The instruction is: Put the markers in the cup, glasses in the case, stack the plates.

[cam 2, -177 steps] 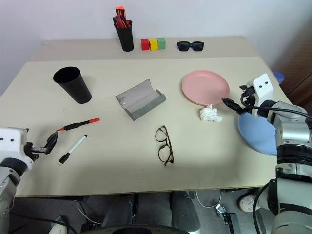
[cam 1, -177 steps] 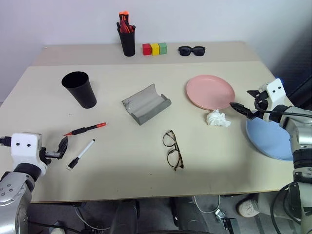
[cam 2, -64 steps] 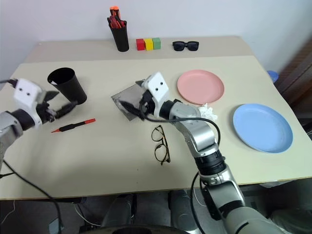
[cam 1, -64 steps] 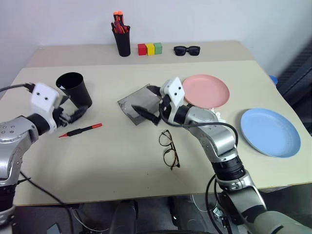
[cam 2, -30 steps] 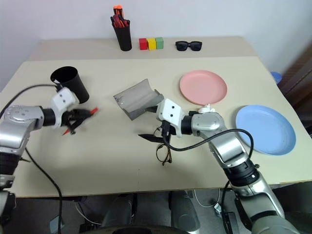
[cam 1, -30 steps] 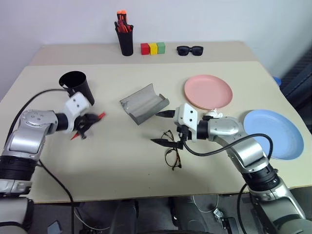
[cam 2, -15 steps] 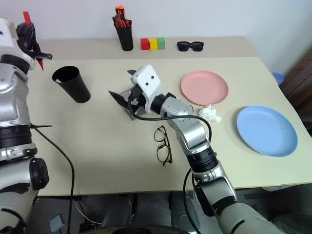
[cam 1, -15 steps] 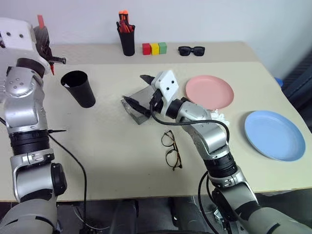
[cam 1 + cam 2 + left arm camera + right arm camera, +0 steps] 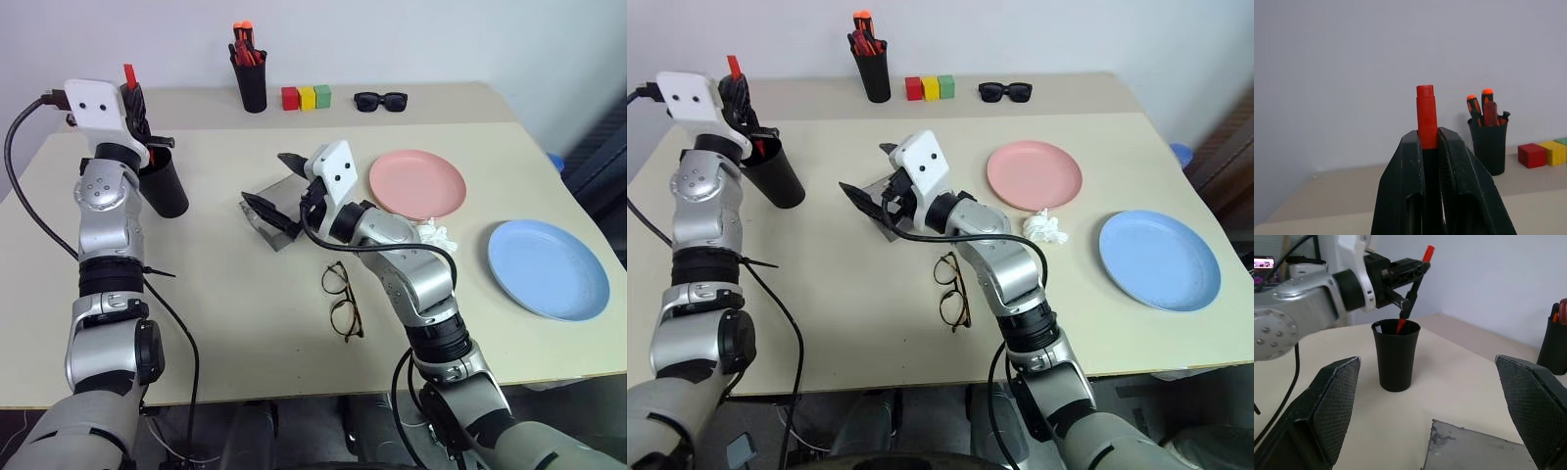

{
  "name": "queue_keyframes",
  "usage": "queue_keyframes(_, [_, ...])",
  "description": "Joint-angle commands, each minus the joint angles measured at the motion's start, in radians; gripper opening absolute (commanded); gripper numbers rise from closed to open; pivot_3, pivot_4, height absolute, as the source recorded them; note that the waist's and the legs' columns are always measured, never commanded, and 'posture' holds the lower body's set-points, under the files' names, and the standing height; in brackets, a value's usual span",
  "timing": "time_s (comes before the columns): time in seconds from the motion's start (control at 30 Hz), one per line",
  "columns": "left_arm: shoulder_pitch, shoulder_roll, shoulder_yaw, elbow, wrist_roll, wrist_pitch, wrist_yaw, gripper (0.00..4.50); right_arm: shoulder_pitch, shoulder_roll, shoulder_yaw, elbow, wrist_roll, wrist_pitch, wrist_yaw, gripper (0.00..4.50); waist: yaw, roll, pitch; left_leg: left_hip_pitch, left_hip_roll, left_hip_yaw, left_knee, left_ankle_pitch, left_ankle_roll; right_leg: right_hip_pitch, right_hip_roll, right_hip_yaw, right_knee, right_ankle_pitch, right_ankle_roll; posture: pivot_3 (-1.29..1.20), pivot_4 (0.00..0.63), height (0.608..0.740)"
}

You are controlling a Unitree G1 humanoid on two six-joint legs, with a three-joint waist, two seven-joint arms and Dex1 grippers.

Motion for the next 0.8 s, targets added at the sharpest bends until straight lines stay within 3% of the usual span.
queue_keyframes(0.03, [-0.009,0.004,0.007,-0.005,-0.003,-0.051,0.011,0.08,-0.002,-0.002,-0.005,-0.054,0.011,0.000,-0.006,4.50,0.002,0.000,0.000,0.000,0.000,0.000,0.000,0.000,0.000,0.000,0.000,0.000,0.000,0.000,0.000,0.00,0.150,0.740])
queue_keyframes(0.13, [0.014,0.000,0.009,-0.026,-0.008,-0.051,0.019,1.16,0.004,-0.007,-0.006,-0.061,0.008,0.004,-0.009,4.50,0.002,0.000,0.000,0.000,0.000,0.000,0.000,0.000,0.000,0.000,0.000,0.000,0.000,0.000,0.000,0.00,0.150,0.740])
queue_keyframes(0.3, [0.046,-0.006,0.015,-0.066,-0.013,-0.031,0.052,3.53,0.007,-0.012,-0.005,-0.065,0.010,0.008,-0.009,4.50,0.002,0.000,0.000,0.000,0.000,0.000,0.000,0.000,0.000,0.000,0.000,0.000,0.001,0.000,0.000,0.00,0.150,0.740])
queue_keyframes(0.47, [0.072,-0.017,0.020,-0.133,-0.040,0.008,0.049,3.53,0.007,-0.035,-0.007,-0.063,0.006,0.006,0.009,4.50,0.002,0.000,0.000,0.000,0.000,0.000,0.000,0.000,0.000,0.000,0.000,0.000,0.001,0.000,0.000,0.00,0.150,0.740])
queue_keyframes(0.6, [0.084,-0.034,-0.010,-0.311,-0.158,0.157,-0.066,3.53,0.039,-0.152,-0.013,-0.084,0.019,0.001,0.110,4.50,0.007,0.000,0.000,0.000,0.000,0.000,0.000,0.000,0.000,0.000,0.000,0.000,0.000,0.000,0.000,0.00,0.150,0.740])
queue_keyframes(0.7, [0.139,-0.002,-0.128,-0.513,-0.251,0.404,-0.250,4.35,0.090,-0.293,-0.043,-0.104,0.036,-0.015,0.220,4.50,0.008,0.000,0.000,-0.001,0.000,0.000,0.000,0.000,0.000,0.001,-0.001,0.000,-0.002,0.000,0.000,0.00,0.150,0.740])
queue_keyframes(0.8, [0.178,0.042,-0.213,-0.614,-0.272,0.596,-0.333,4.46,0.114,-0.371,-0.069,-0.108,0.056,-0.016,0.270,4.50,0.000,0.000,0.000,0.000,-0.001,0.000,0.000,0.000,0.000,0.002,-0.001,0.000,-0.003,0.000,0.000,0.00,0.150,0.740])
